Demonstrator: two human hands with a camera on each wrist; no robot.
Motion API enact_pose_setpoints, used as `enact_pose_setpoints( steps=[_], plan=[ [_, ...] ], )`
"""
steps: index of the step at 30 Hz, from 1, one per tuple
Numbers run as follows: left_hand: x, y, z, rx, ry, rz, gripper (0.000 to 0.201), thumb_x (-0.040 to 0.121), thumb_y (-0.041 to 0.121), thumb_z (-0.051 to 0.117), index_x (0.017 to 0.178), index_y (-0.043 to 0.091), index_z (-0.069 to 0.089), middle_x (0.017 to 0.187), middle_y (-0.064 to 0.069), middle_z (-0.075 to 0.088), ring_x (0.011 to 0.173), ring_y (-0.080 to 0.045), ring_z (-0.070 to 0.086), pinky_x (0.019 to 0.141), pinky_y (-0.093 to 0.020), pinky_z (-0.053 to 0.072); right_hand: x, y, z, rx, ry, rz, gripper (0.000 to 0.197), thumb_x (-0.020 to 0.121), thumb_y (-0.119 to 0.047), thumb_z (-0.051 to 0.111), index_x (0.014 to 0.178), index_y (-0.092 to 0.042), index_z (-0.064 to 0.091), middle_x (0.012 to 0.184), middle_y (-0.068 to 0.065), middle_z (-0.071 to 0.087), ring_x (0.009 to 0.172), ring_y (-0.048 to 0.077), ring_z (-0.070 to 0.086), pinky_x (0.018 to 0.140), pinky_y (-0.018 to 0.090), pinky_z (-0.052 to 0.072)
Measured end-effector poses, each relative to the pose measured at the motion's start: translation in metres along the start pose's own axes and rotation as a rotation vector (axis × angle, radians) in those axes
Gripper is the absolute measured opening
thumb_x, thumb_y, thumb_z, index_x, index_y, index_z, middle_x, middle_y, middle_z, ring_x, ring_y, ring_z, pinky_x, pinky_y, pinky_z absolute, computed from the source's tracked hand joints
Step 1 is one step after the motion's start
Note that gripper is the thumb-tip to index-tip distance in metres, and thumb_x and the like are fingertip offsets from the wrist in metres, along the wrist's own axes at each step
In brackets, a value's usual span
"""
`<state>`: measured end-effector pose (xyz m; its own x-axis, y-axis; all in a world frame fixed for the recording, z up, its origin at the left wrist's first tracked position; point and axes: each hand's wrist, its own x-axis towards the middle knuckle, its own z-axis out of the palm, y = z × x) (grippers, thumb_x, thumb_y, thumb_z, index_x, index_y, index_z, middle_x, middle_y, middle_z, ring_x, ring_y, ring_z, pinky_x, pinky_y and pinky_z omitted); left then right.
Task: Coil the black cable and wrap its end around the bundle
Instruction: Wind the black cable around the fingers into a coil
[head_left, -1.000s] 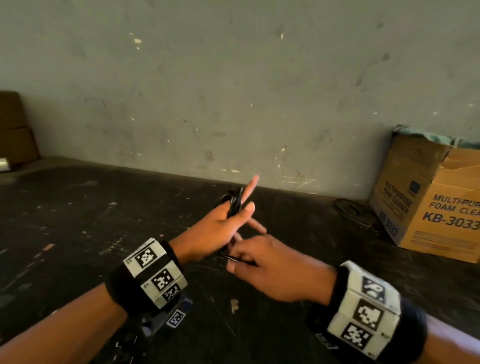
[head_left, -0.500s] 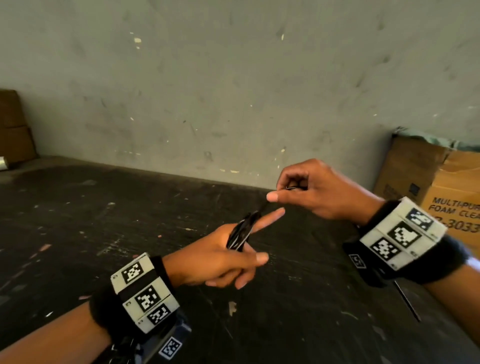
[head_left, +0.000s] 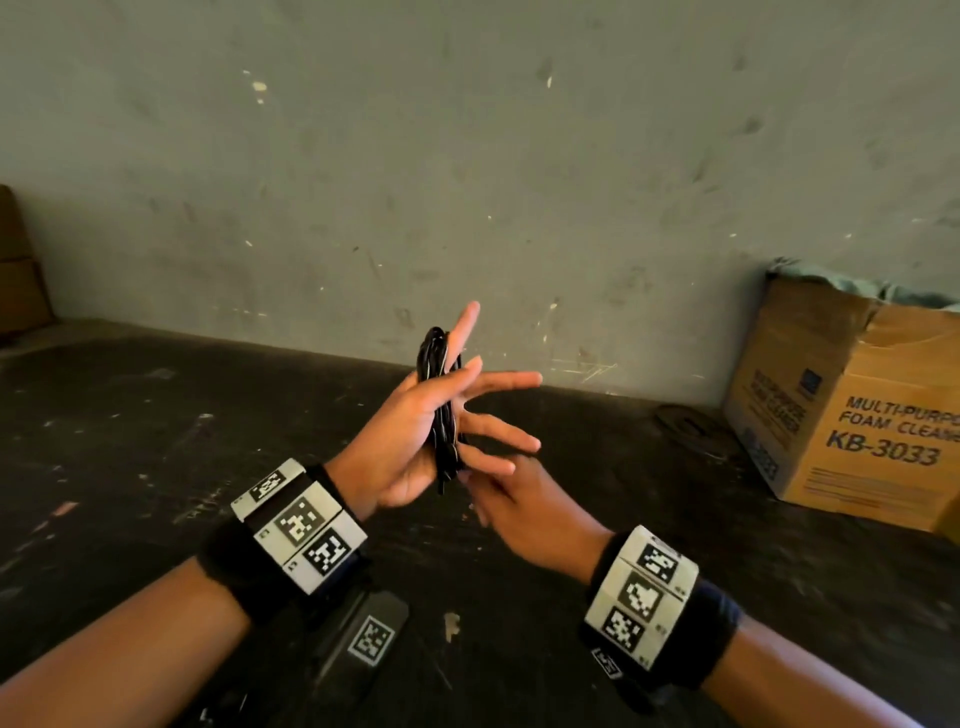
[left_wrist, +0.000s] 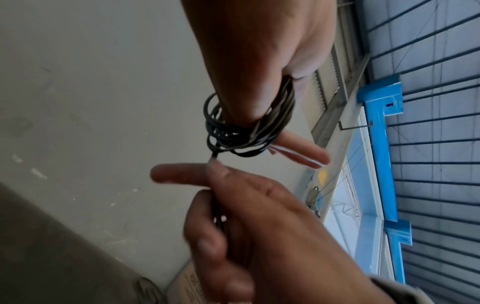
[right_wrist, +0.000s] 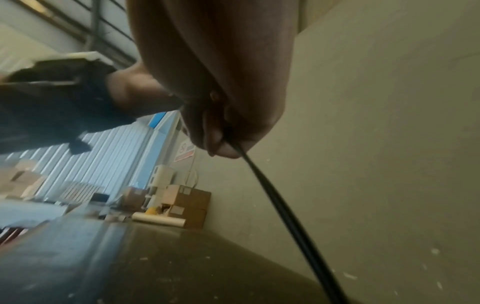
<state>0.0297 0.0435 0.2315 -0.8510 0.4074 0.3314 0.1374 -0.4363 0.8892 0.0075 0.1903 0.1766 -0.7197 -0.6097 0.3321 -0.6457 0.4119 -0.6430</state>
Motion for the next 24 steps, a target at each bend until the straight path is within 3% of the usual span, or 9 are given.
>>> enact_pose_setpoints(
  steps=[6,9,12,14,15,18,20,22,24],
  plan=[
    [0.004,-0.008,-0.003,0.127,0.099,-0.024,0.066,0.092,0.029,0.045,0.145,0.054,0.016,0.125,-0.012,0.066,0.08,-0.03,0.074,0.058,-0.037,0.061,-0.007,-0.019,0.007,-0.124,-0.249,0.069,0.021,0.1,-0.025,0.042,0.084,-0.02,0.054,0.073,-0.002,0.057,0.07,0.02,0.06,0.072,0.041,0.054],
    [0.004,-0.019,-0.005,0.317,0.11,-0.044,0.064,0.096,0.028,0.043,0.143,0.057,0.011,0.124,-0.01,0.065,0.08,-0.033,0.073,0.062,-0.04,0.061,-0.014,-0.03,0.011,-0.285,-0.395,0.046,0.026,0.1,-0.028,0.041,0.092,-0.011,0.06,0.087,0.008,0.063,0.086,0.025,0.065,0.079,0.042,0.054],
    [-0.001,-0.03,-0.01,0.549,0.102,-0.099,0.064,0.095,0.037,0.042,0.142,0.059,0.005,0.116,-0.005,0.069,0.074,-0.029,0.072,0.066,-0.038,0.06,-0.019,-0.042,0.002,-0.391,-0.363,-0.03,0.025,0.101,-0.027,0.041,0.096,-0.012,0.06,0.097,0.007,0.062,0.109,0.026,0.058,0.092,0.042,0.05],
    [-0.007,-0.039,-0.014,0.658,0.061,-0.136,0.061,0.091,0.049,0.039,0.138,0.065,0.003,0.096,-0.002,0.073,0.068,-0.025,0.07,0.073,-0.04,0.058,-0.018,-0.048,-0.013,-0.409,-0.341,-0.046,0.024,0.1,-0.027,0.044,0.096,-0.013,0.063,0.084,-0.004,0.059,0.081,0.011,0.061,0.082,0.038,0.053],
    [-0.011,-0.042,-0.014,0.627,0.036,-0.169,0.057,0.088,0.055,0.037,0.135,0.067,0.006,0.08,-0.001,0.071,0.06,-0.021,0.068,0.066,-0.036,0.058,-0.016,-0.048,-0.021,-0.412,-0.341,-0.056,0.023,0.099,-0.026,0.045,0.094,-0.014,0.064,0.08,-0.006,0.062,0.073,0.006,0.06,0.078,0.036,0.054],
    [-0.021,-0.048,-0.013,0.446,-0.015,-0.298,0.05,0.076,0.076,0.029,0.122,0.058,0.04,0.056,0.001,0.058,0.036,-0.01,0.046,0.035,-0.022,0.029,-0.011,-0.045,-0.041,-0.459,-0.285,-0.131,0.017,0.095,-0.029,0.052,0.091,-0.018,0.065,0.081,-0.006,0.069,0.071,0.006,0.064,0.071,0.034,0.055],
    [-0.023,-0.053,-0.013,0.334,-0.051,-0.346,0.063,0.073,0.081,0.027,0.114,0.044,0.057,0.061,-0.007,0.055,0.031,-0.008,0.036,0.032,-0.02,0.021,-0.009,-0.043,-0.05,-0.461,-0.247,-0.144,0.015,0.092,-0.031,0.056,0.091,-0.018,0.064,0.076,-0.009,0.062,0.064,0.001,0.057,0.063,0.026,0.049],
    [-0.023,-0.056,-0.012,0.262,-0.117,-0.375,0.087,0.075,0.079,0.025,0.112,0.007,0.057,0.061,-0.011,0.049,0.028,-0.007,0.031,0.03,-0.018,0.016,-0.008,-0.039,-0.055,-0.43,-0.185,-0.137,0.015,0.089,-0.033,0.062,0.091,-0.018,0.062,0.071,-0.012,0.055,0.06,0.002,0.052,0.057,0.02,0.044],
    [-0.025,-0.057,-0.012,0.247,-0.173,-0.404,0.093,0.077,0.079,0.023,0.099,-0.005,0.056,0.059,-0.008,0.047,0.028,-0.006,0.029,0.031,-0.019,0.013,-0.007,-0.034,-0.056,-0.35,-0.114,-0.14,0.021,0.085,-0.036,0.066,0.094,-0.019,0.059,0.076,-0.01,0.057,0.064,0.004,0.057,0.059,0.024,0.051]
  ],
)
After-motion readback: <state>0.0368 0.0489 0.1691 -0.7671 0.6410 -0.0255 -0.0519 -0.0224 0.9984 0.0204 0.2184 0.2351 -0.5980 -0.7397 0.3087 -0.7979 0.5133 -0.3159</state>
